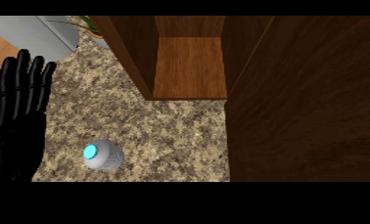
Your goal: Pick up the bottled water, place it into the cabinet and close the cabinet
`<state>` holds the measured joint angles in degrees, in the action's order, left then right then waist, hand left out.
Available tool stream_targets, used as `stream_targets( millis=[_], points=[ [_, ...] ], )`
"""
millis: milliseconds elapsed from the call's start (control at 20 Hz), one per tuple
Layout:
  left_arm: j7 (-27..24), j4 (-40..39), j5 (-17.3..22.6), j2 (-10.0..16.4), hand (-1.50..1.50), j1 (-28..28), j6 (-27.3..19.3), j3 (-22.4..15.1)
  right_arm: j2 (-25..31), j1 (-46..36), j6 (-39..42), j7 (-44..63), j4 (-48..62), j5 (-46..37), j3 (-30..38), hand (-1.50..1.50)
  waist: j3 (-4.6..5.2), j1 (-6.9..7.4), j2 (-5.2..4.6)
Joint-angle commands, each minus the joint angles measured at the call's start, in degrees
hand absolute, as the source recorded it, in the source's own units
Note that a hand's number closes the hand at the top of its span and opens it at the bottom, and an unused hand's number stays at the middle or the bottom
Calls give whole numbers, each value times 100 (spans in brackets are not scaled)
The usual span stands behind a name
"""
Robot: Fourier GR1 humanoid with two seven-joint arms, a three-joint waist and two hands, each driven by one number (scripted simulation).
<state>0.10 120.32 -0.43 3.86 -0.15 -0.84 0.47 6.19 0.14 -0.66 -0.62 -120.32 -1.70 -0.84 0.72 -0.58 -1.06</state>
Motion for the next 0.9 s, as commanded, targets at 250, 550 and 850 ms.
stream_targets(
  millis=[250, 550, 850],
  points=[
    [457, 1666, -1042, 17, -150, 1628, -19, -775, -232, 1139, 11, -30, -887, -303, -464, -150, -74, 79, 141],
    [1435, 2403, 16, -380, -150, 2377, -934, -1814, -57, 1483, 658, 973, -1651, 713, -1080, -150, -76, 77, 157],
    [1698, 2919, -567, -385, -150, 2856, -1111, -2365, -95, 1655, 492, 1632, -2496, 444, -1516, -150, -73, 74, 133]
  ],
)
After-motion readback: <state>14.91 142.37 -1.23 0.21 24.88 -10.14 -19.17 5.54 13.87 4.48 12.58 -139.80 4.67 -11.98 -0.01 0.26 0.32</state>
